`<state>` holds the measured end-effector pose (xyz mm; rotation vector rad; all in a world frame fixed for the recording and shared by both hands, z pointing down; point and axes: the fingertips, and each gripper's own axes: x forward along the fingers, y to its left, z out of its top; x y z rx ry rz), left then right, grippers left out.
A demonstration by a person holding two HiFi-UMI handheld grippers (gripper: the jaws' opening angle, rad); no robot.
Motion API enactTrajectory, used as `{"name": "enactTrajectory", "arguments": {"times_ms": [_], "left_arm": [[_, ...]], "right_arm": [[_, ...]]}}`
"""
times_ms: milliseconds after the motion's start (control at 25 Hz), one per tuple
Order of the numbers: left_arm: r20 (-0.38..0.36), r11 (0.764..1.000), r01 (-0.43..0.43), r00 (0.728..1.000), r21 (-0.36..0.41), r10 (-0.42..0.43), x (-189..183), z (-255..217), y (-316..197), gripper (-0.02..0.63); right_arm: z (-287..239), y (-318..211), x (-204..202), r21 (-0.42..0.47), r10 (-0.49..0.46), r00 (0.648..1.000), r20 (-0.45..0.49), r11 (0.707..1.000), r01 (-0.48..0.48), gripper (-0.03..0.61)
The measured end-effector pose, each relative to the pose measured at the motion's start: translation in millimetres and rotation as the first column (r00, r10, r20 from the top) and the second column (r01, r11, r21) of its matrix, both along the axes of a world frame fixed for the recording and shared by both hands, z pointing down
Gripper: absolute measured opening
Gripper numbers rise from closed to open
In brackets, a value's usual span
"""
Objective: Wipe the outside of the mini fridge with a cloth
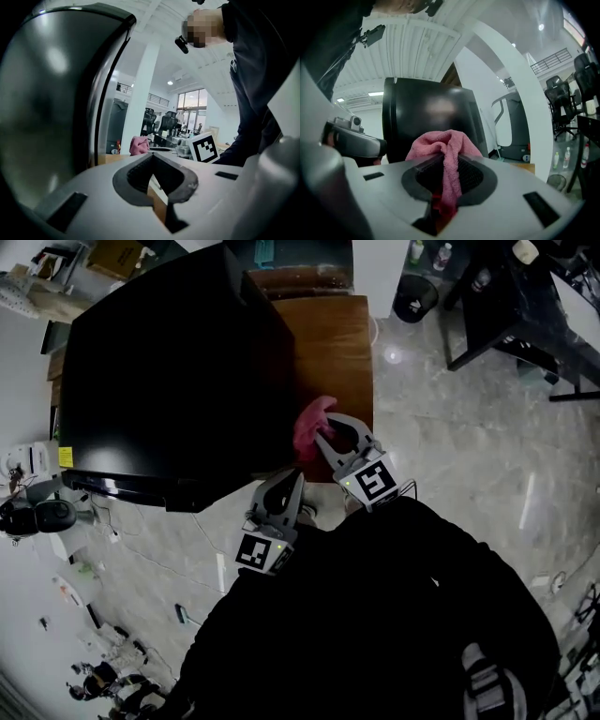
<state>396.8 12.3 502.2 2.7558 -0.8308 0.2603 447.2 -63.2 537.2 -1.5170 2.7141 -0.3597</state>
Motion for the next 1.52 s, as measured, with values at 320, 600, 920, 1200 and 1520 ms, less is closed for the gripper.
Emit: {"name": "enactTrajectory", "arguments": {"times_ms": [320,600,920,1200,1520], "left_arm": [[0.091,0.990,0.105,0.991,-0.091,-0.097,-38,56,-1,0.006],[0.140,0.982,0.139,0.983,-0.130,-0.121,-57,83,7,0.006],[0.134,0.982,0.131,0.984,-0.133,-0.113,-43,83,4,0.006],[0.150,0.978,0.177,0.976,-0.110,-0.160,-27,66,-13,0.006],[0.153,0.975,0.199,0.971,-0.098,-0.183,1,59,-35,0.006]], "right_arm": [[72,16,-58,-0.171,-0.068,0.996,0.061,0.982,0.077,0.067],[99,11,-98,-0.225,-0.108,0.987,0.121,0.965,0.134,0.067],[107,-11,-94,-0.249,-0.069,0.985,0.161,0.963,0.108,0.067],[109,-35,-82,-0.257,-0.051,0.987,0.155,0.962,0.090,0.066],[119,-85,-57,-0.229,-0.043,0.995,0.092,0.971,0.064,0.064]]}}
